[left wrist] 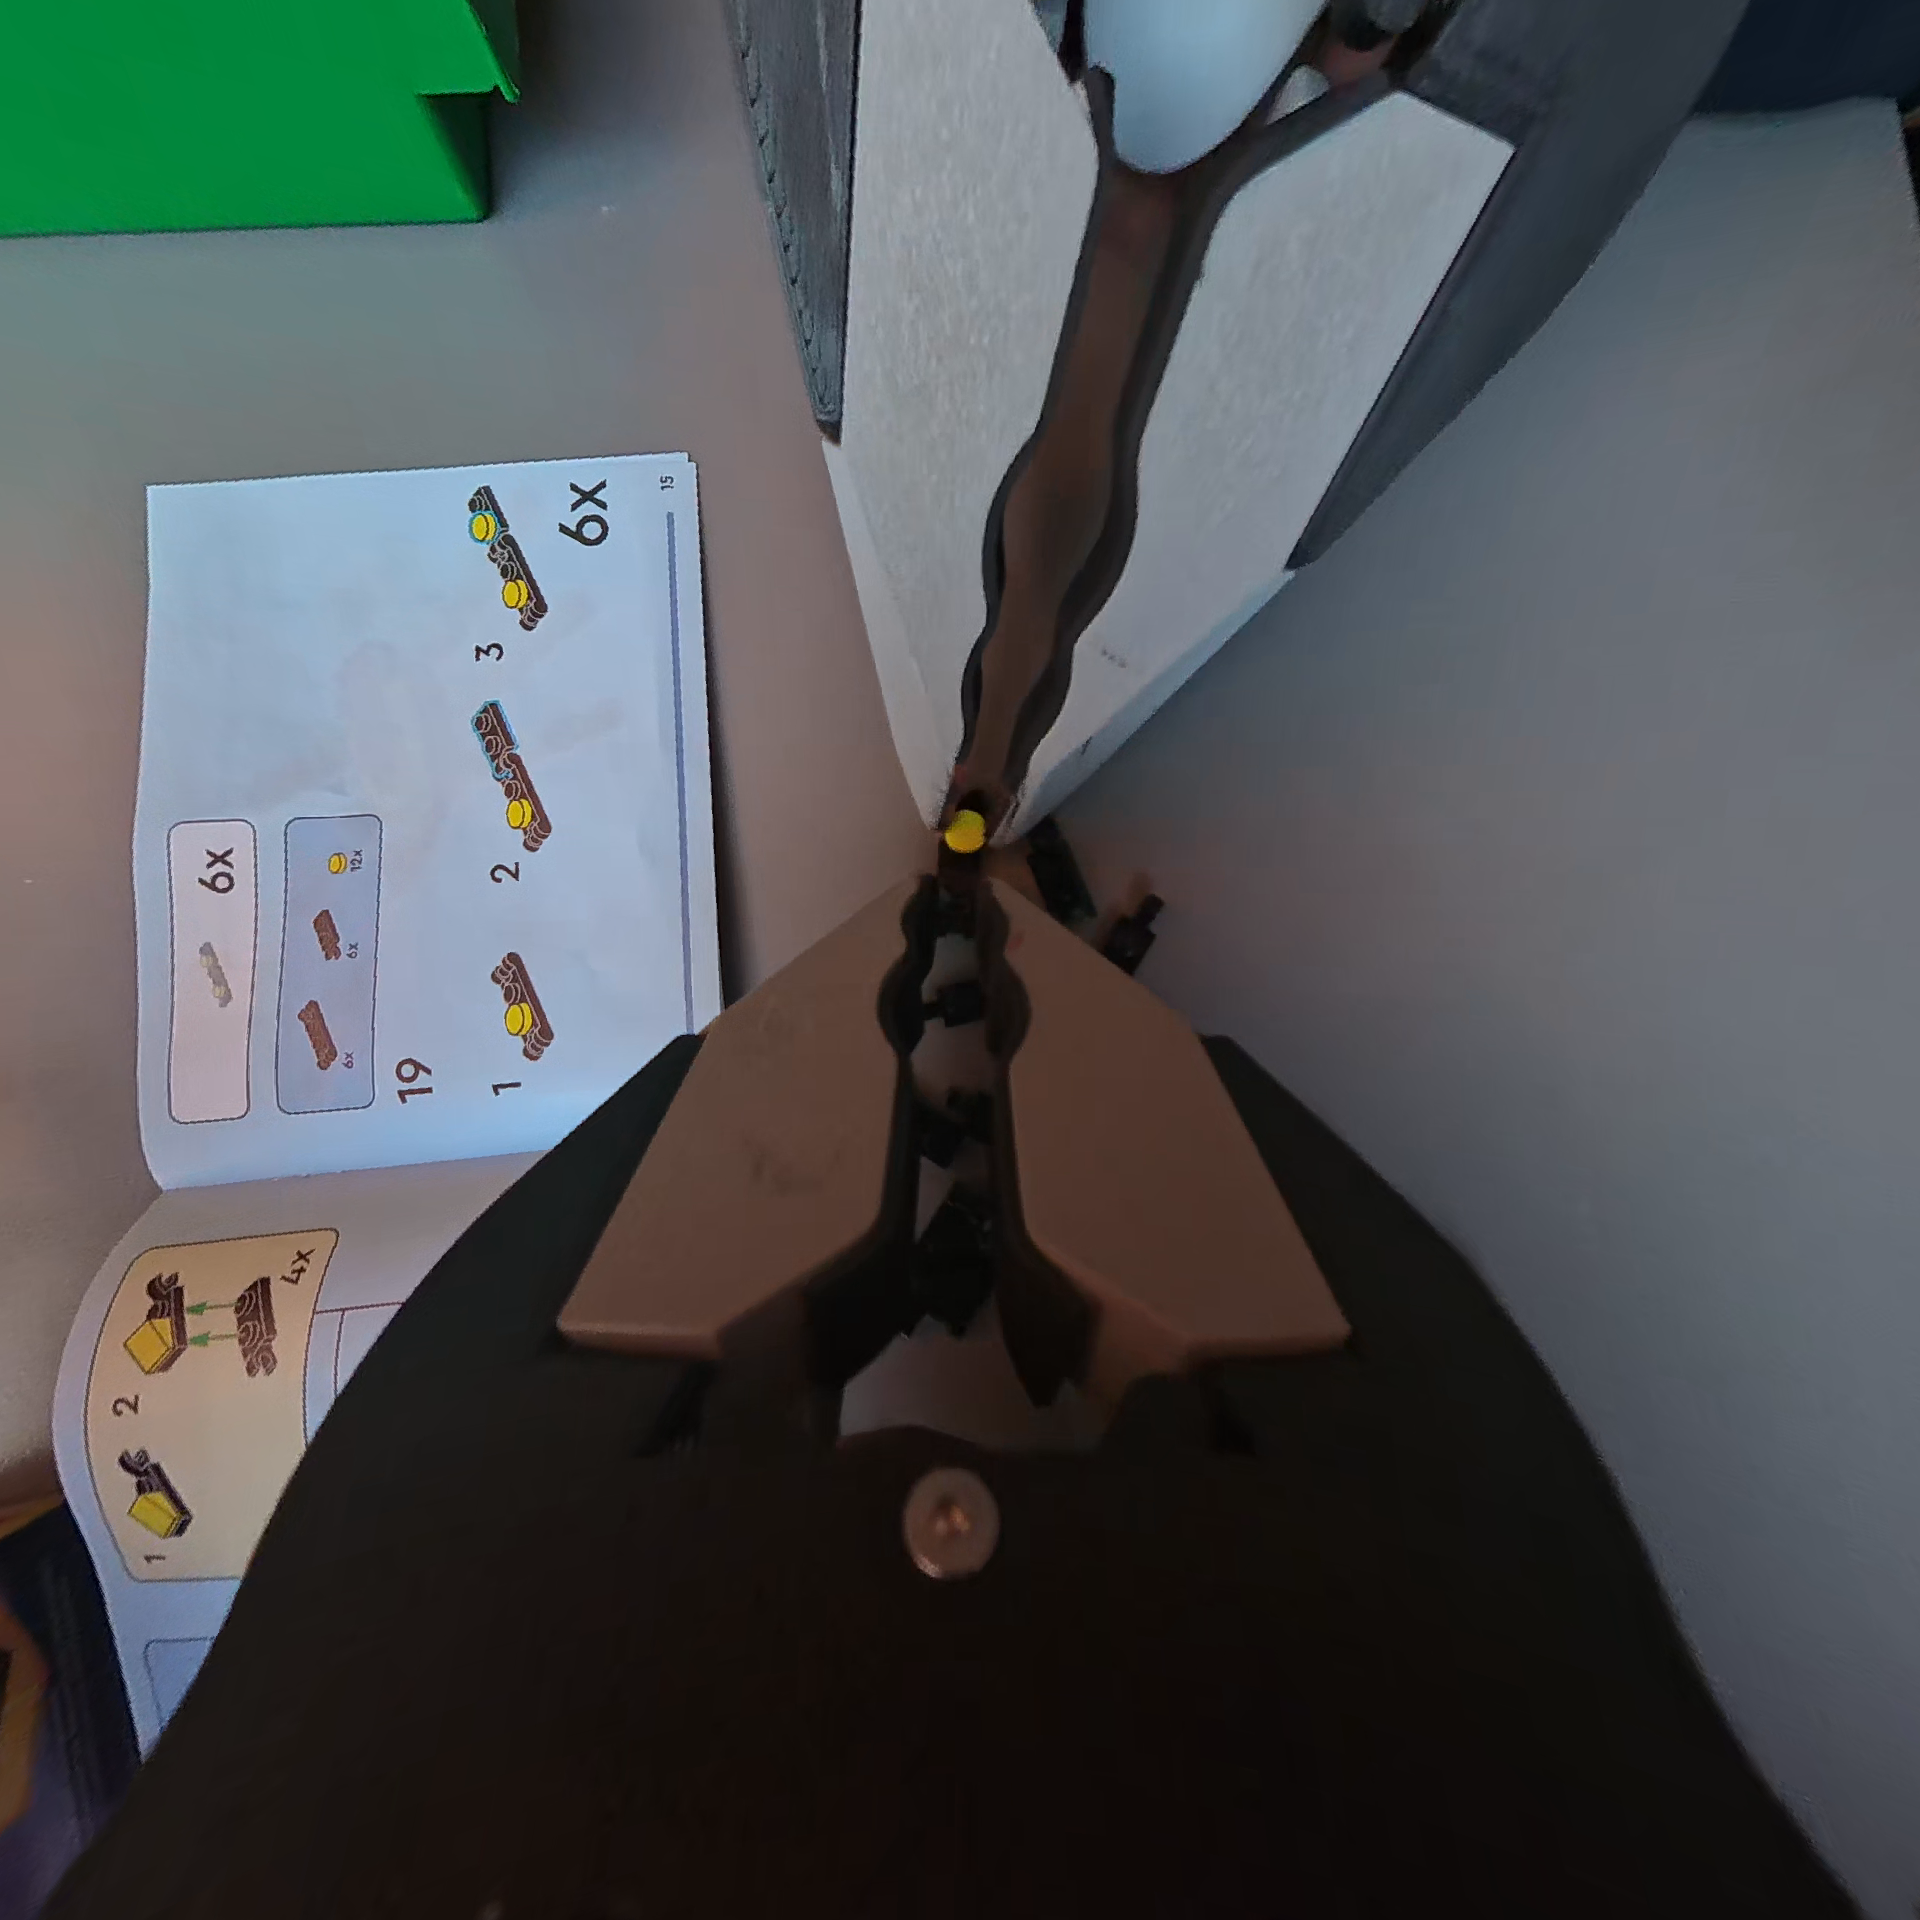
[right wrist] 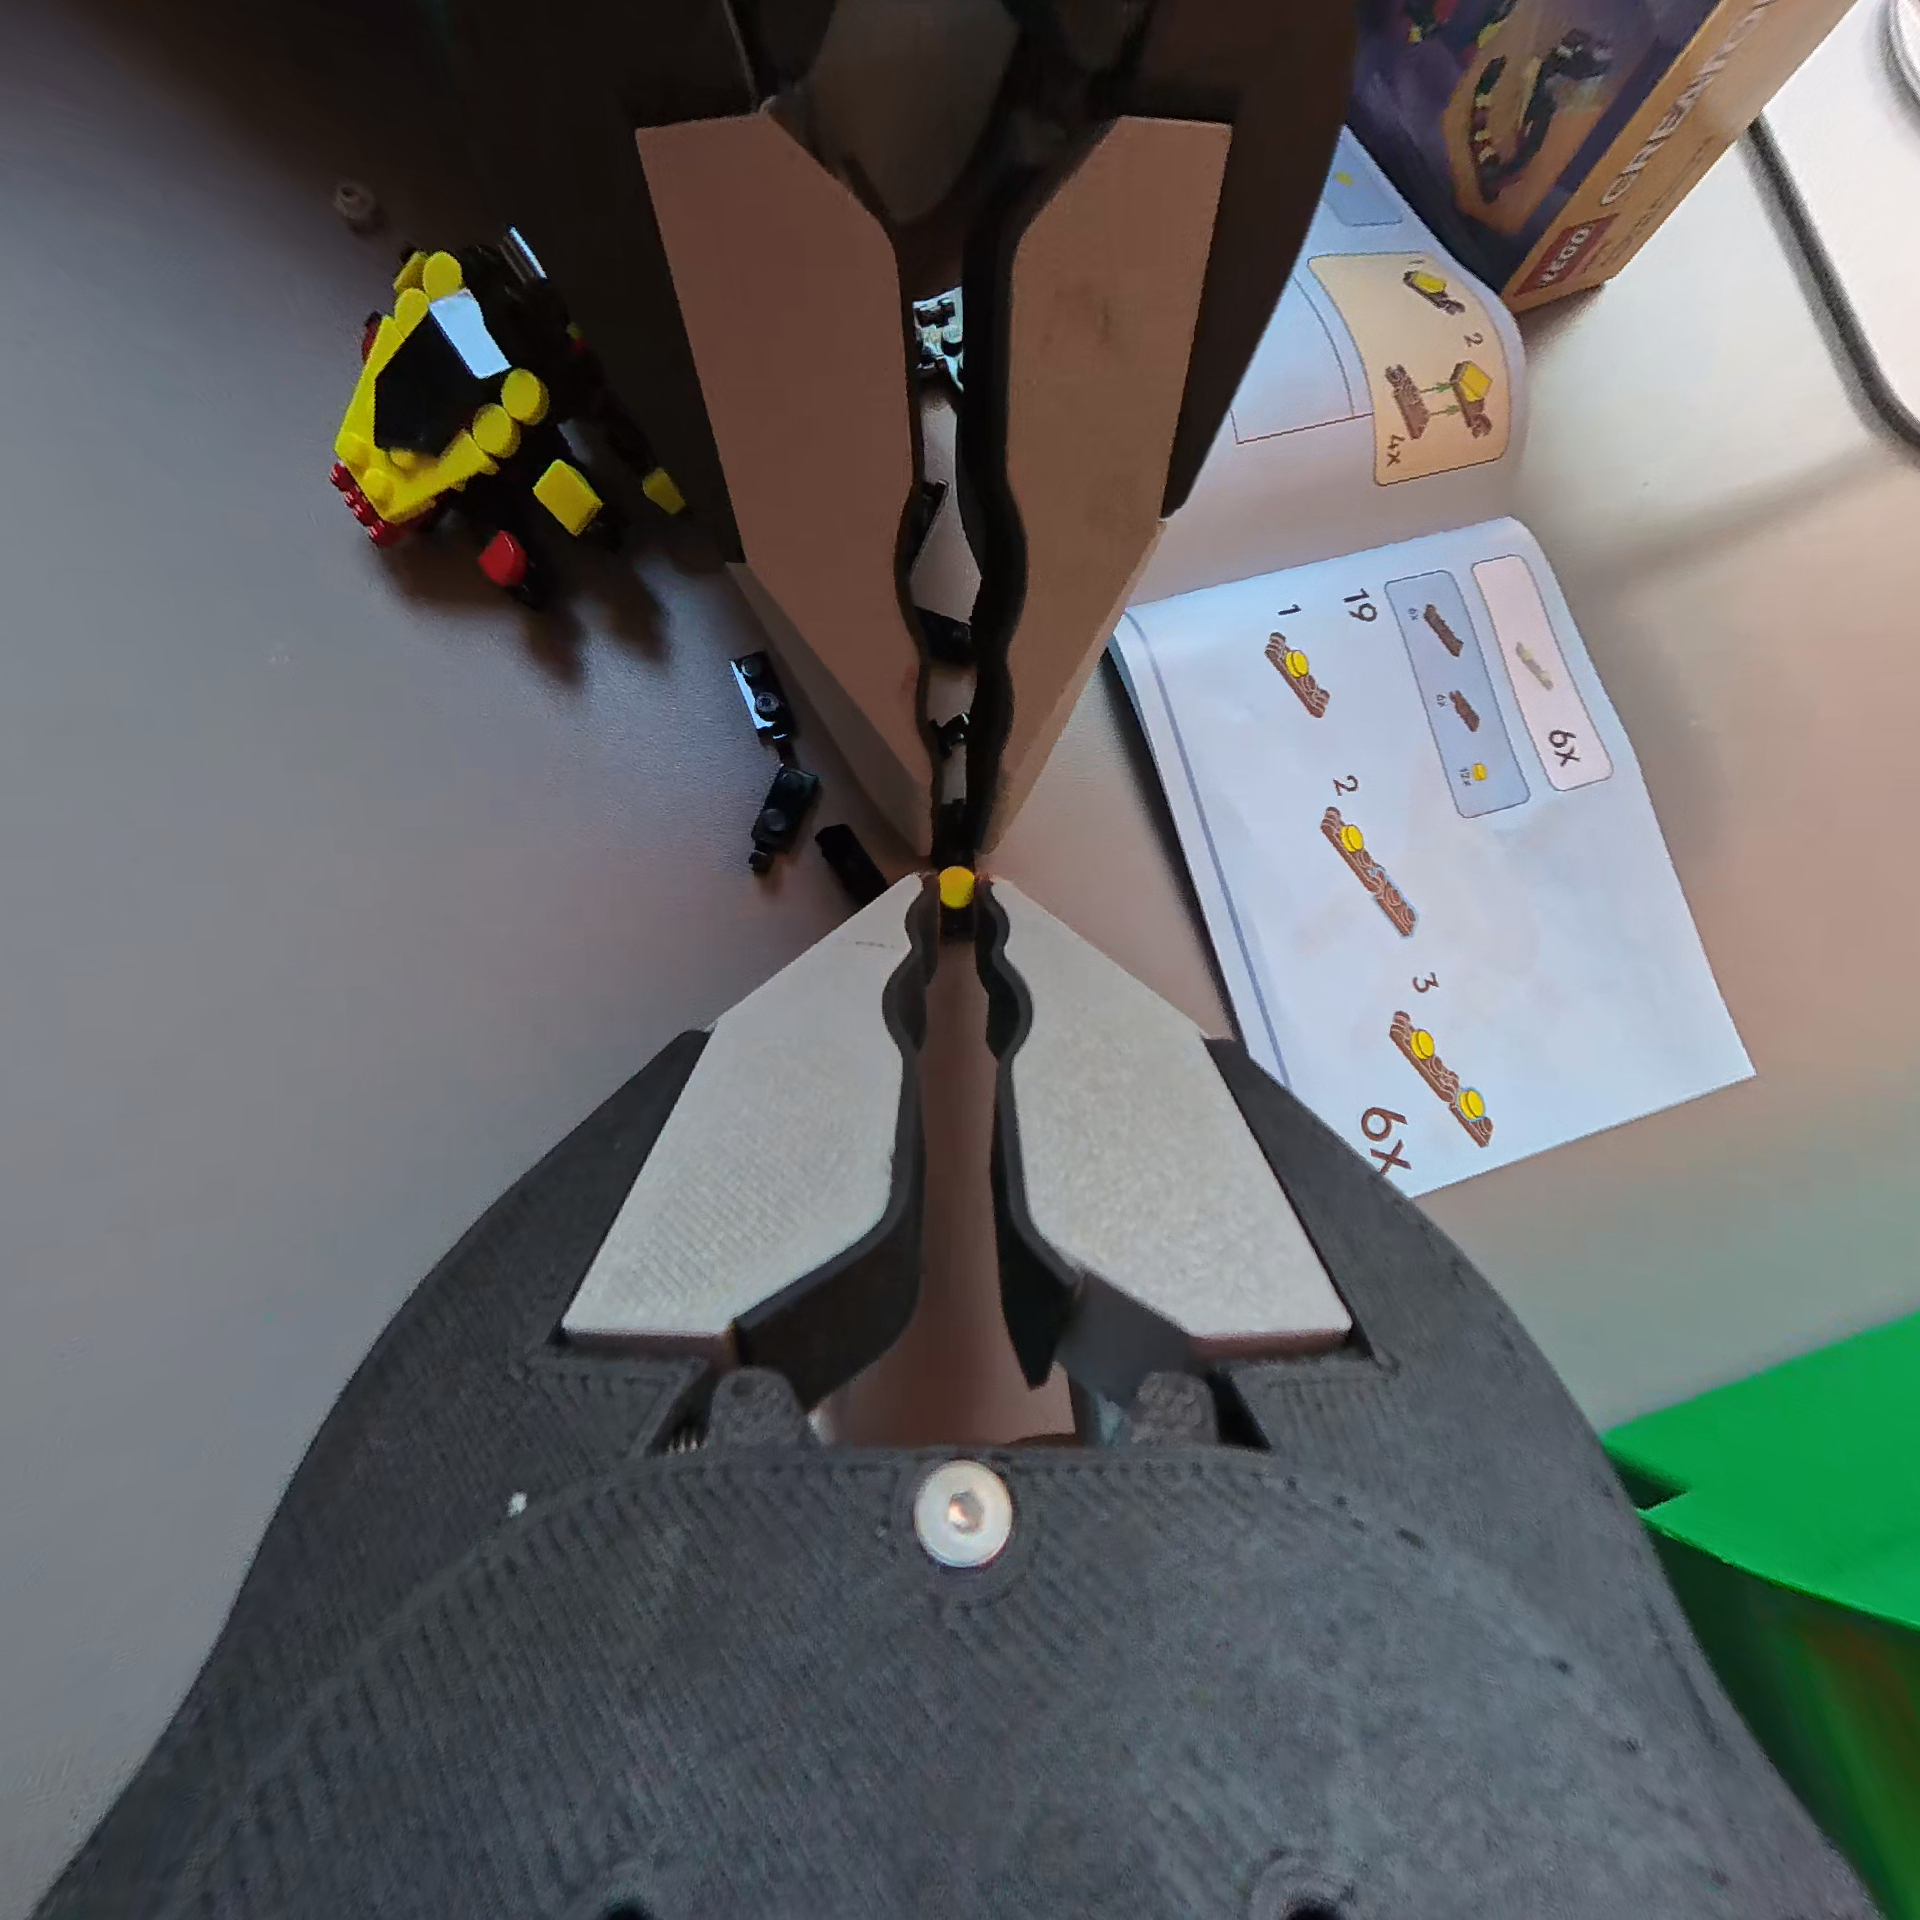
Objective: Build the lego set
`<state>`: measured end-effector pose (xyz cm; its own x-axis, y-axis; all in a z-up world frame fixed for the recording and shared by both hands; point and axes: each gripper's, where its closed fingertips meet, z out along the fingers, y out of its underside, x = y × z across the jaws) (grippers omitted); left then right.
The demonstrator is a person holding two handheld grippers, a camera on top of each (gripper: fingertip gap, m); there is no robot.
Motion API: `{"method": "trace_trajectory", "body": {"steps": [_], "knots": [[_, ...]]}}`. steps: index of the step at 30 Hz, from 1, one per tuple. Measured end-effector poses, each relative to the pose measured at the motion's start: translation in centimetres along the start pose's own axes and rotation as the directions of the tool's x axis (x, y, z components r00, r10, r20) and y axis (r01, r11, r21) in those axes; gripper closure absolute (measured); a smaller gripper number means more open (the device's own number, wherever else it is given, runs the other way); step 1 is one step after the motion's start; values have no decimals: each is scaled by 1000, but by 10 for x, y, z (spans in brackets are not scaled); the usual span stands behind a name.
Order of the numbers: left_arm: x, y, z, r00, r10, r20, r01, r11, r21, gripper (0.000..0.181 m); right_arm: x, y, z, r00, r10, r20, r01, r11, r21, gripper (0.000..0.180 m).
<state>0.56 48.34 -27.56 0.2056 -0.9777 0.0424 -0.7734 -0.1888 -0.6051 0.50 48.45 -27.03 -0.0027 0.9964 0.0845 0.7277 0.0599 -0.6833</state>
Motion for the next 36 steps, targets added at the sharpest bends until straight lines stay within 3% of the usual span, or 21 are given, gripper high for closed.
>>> {"method": "trace_trajectory", "body": {"steps": [10, 21, 29, 36], "knots": [[0, 0, 0, 1000, -1, -9, 1, 1000, 6, 177, 0, 2, 1, 999, -39, -14, 39, 998, -49, 176], [0, -1, 0, 996, -78, -37, 80, 994, 75, 177, 1, 5, 2, 995, -37, 89, 63, 948, -313, 176], [-3, 2, -4, 999, -19, 42, 16, 996, 87, 177, 1, 1, 6, 994, 56, 99, -32, 971, -236, 176], [-2, -7, -10, 998, 15, 57, -24, 986, 165, 181, 1, -1, 8, 993, 48, 112, -22, 974, -225, 176]]}}
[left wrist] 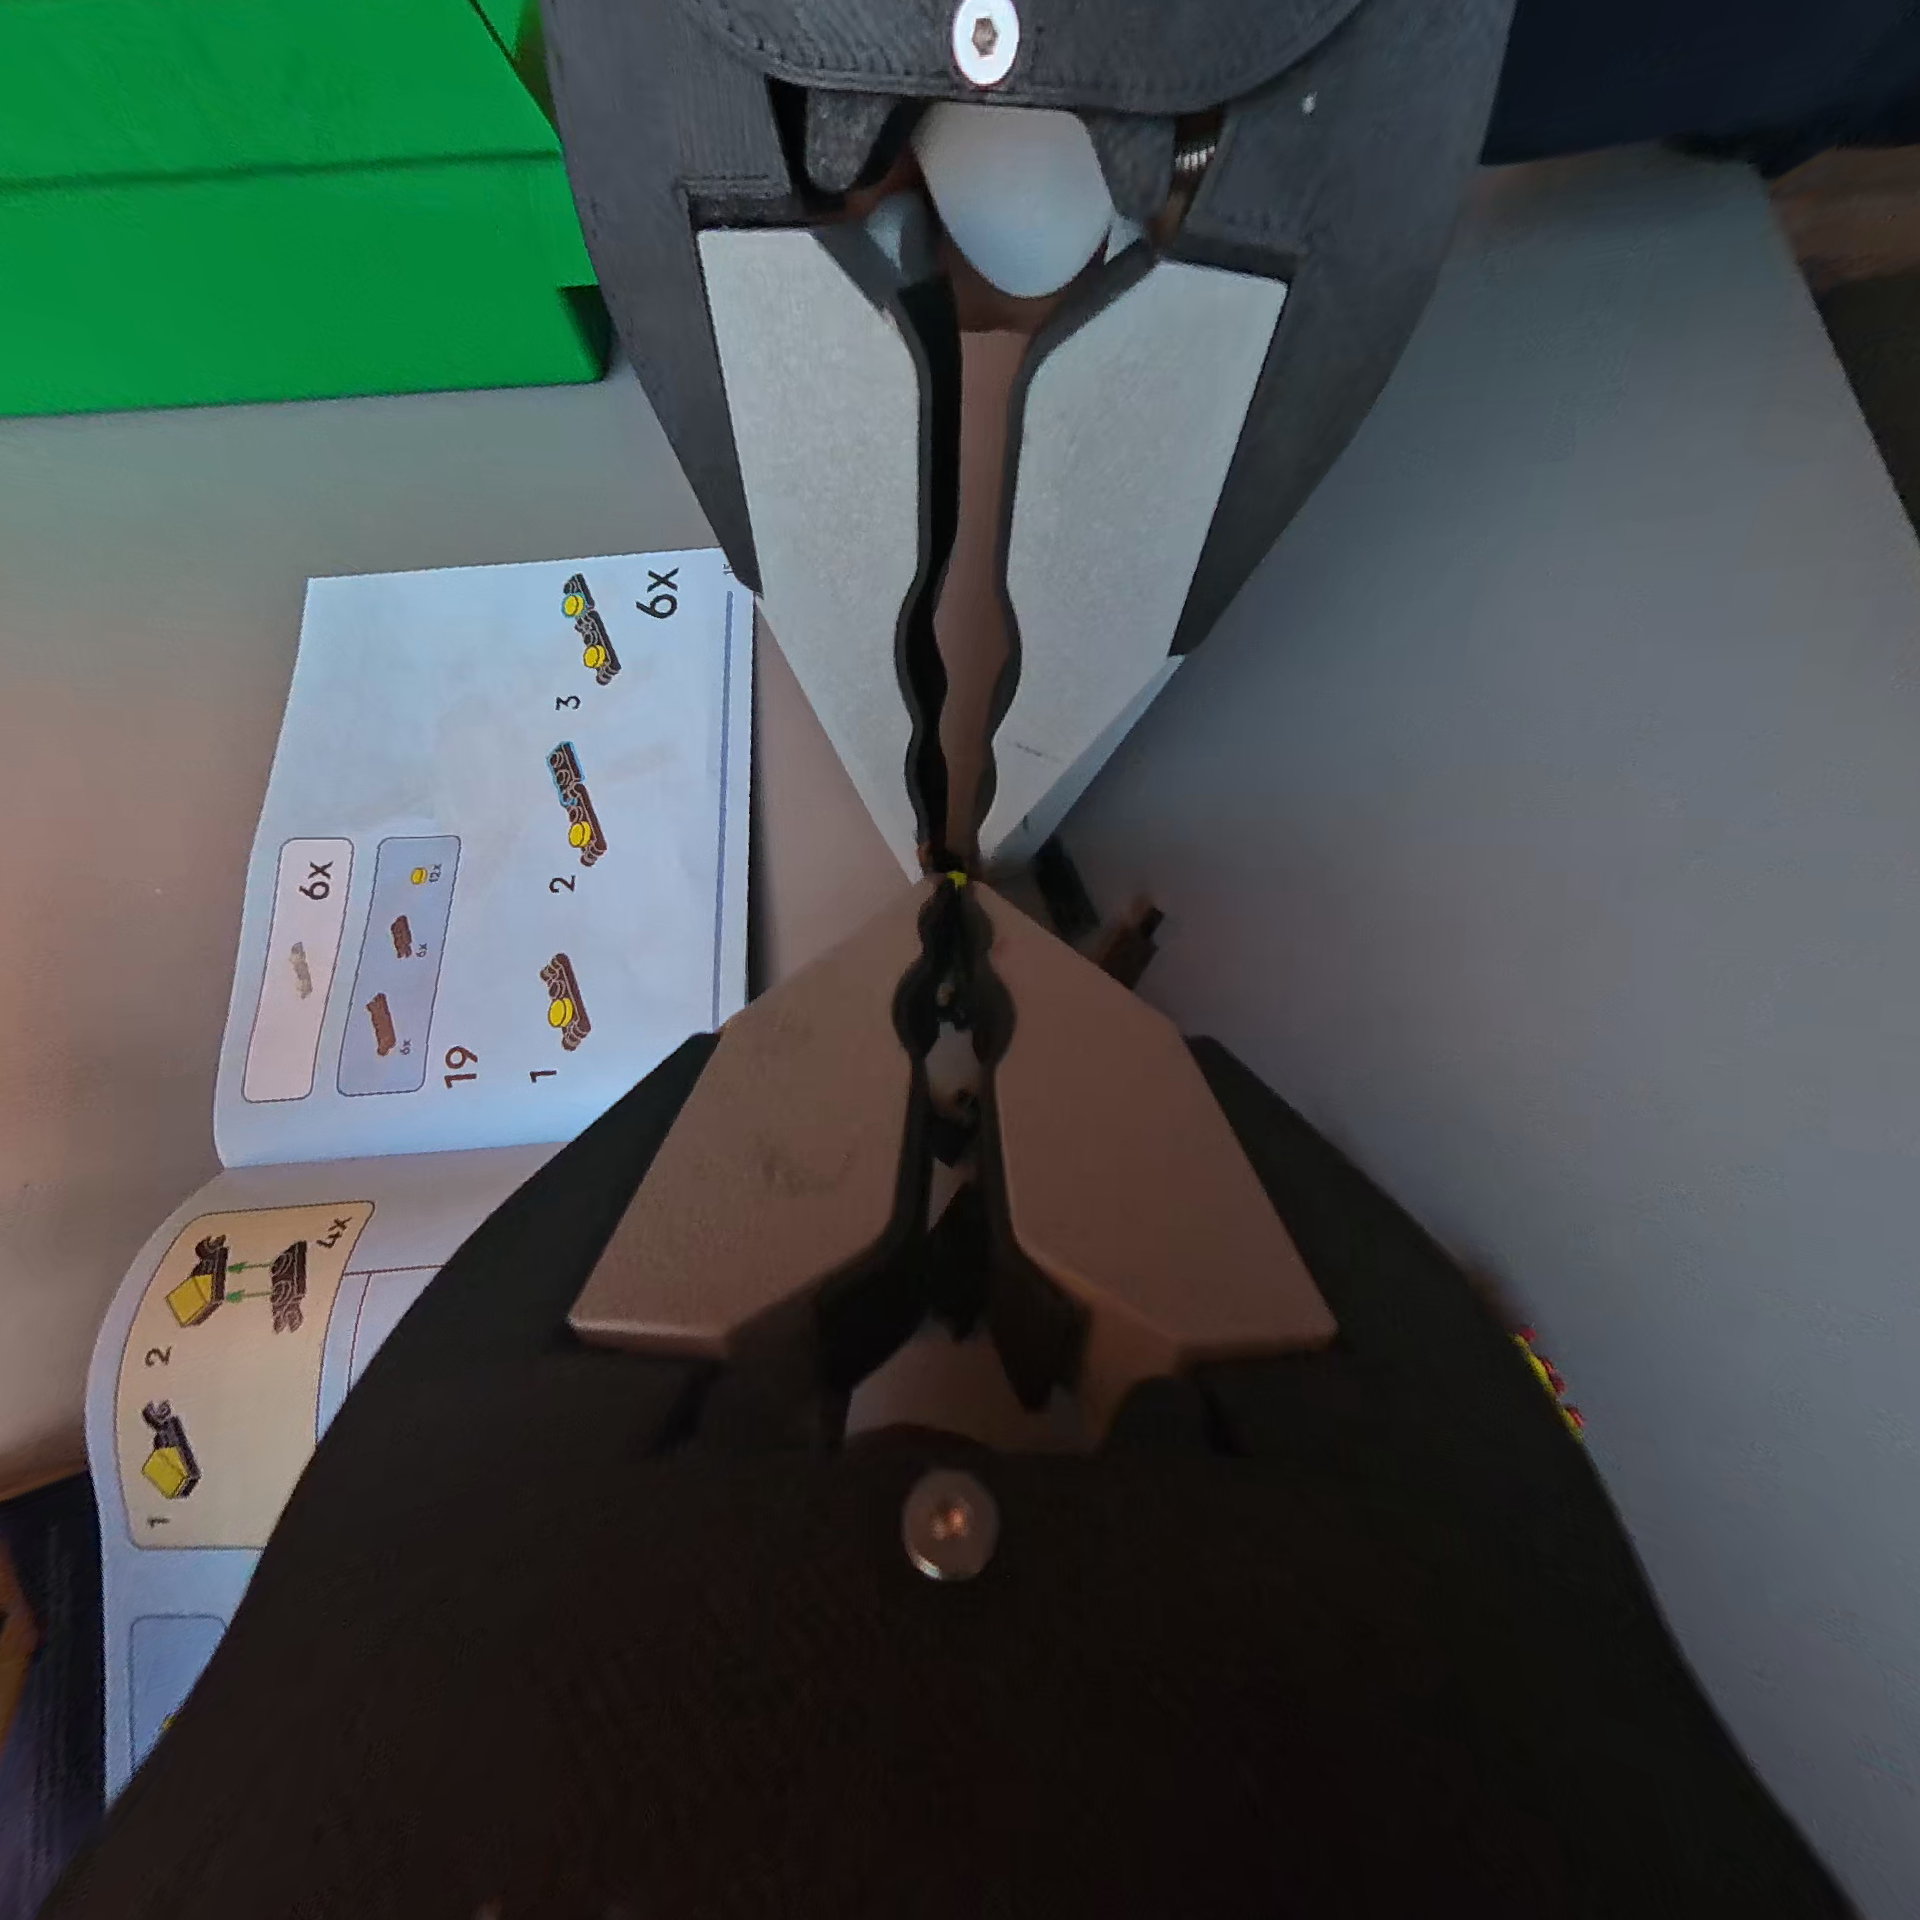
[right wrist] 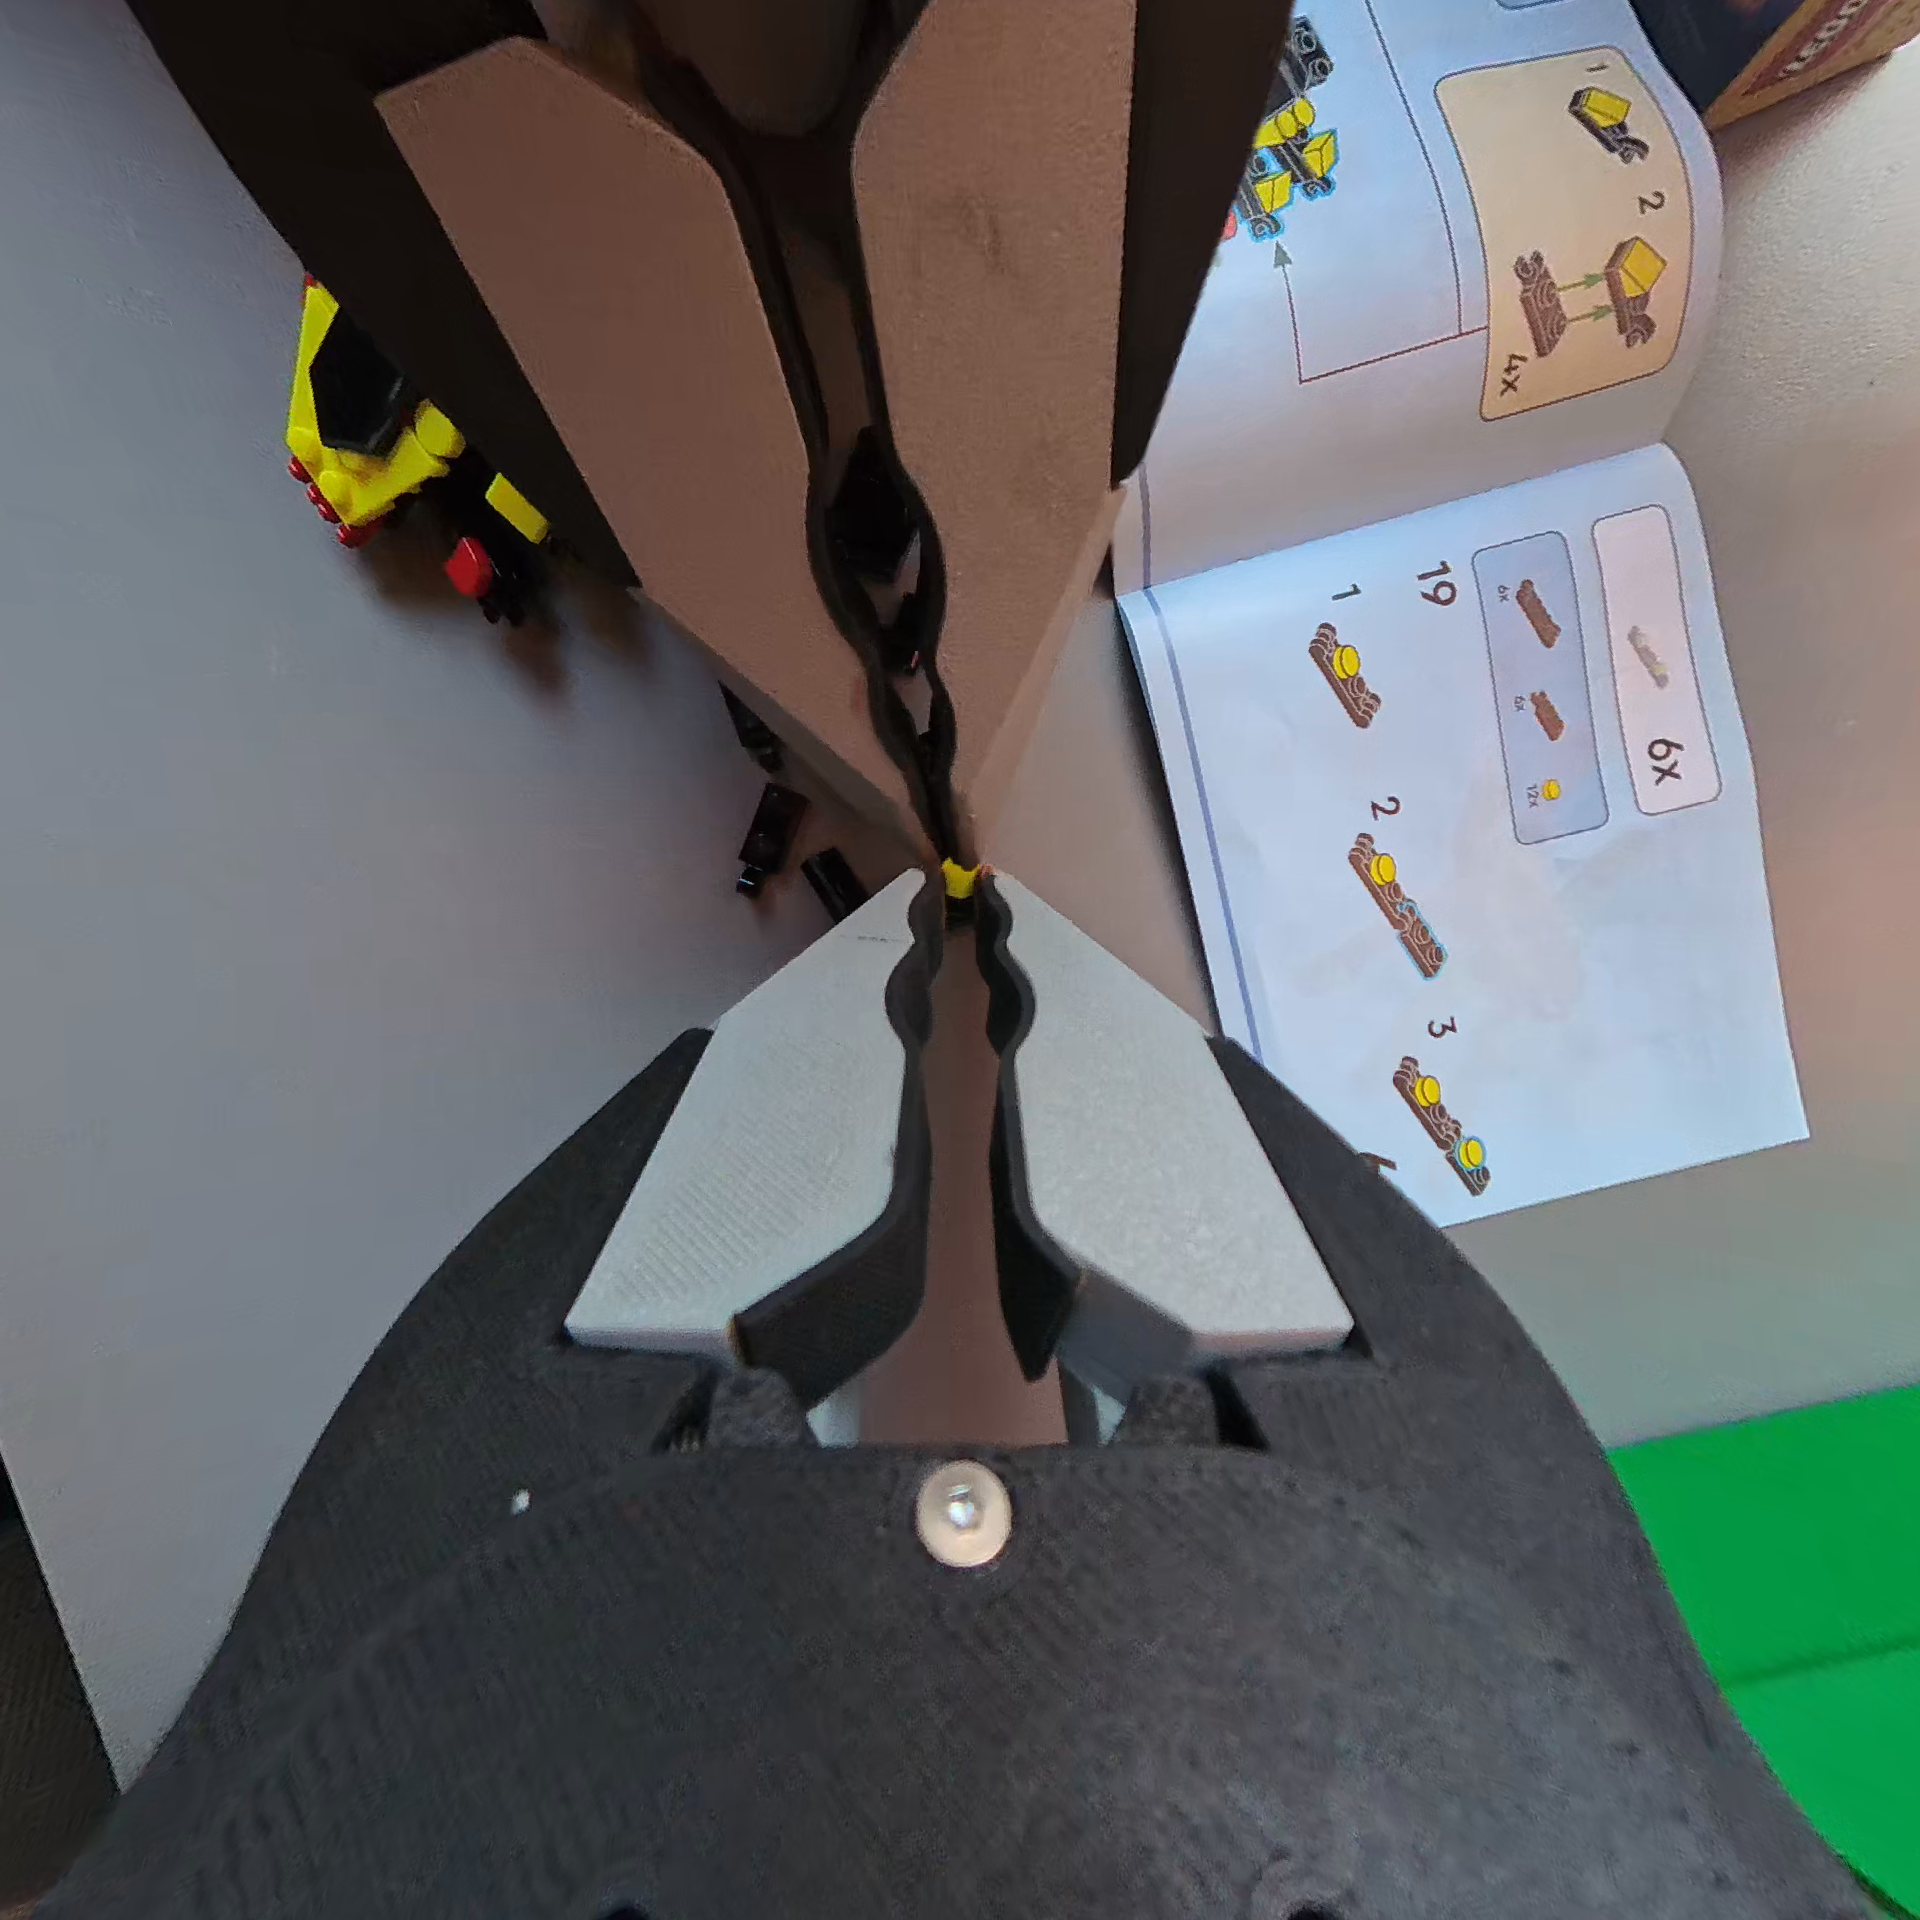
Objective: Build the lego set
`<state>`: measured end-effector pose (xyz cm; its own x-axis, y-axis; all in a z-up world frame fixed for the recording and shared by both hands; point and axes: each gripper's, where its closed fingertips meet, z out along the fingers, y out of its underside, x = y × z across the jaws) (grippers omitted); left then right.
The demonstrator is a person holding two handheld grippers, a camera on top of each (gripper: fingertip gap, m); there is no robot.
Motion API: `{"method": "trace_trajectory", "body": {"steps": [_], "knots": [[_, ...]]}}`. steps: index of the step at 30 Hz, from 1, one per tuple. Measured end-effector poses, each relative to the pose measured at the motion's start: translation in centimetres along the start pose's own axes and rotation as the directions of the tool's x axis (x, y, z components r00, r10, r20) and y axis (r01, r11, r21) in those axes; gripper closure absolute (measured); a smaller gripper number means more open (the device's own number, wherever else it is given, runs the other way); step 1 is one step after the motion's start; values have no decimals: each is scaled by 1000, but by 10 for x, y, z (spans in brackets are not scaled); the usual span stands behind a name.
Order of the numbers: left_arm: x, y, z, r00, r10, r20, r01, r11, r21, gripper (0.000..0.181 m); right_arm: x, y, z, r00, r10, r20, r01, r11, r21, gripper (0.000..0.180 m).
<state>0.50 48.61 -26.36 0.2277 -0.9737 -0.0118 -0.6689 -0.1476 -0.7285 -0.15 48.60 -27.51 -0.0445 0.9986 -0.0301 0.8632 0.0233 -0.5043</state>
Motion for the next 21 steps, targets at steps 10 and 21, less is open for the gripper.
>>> {"method": "trace_trajectory", "body": {"steps": [10, 21], "knots": [[-1, 4, 3, 1000, -29, 3, 29, 999, -28, 181, 0, -1, 0, 1000, -1, 14, 1, 1000, 31, 176], [0, 7, 4, 998, -47, -41, 45, 998, -49, 181, 1, -1, 1, 998, -44, -34, 44, 999, -5, 176]]}}
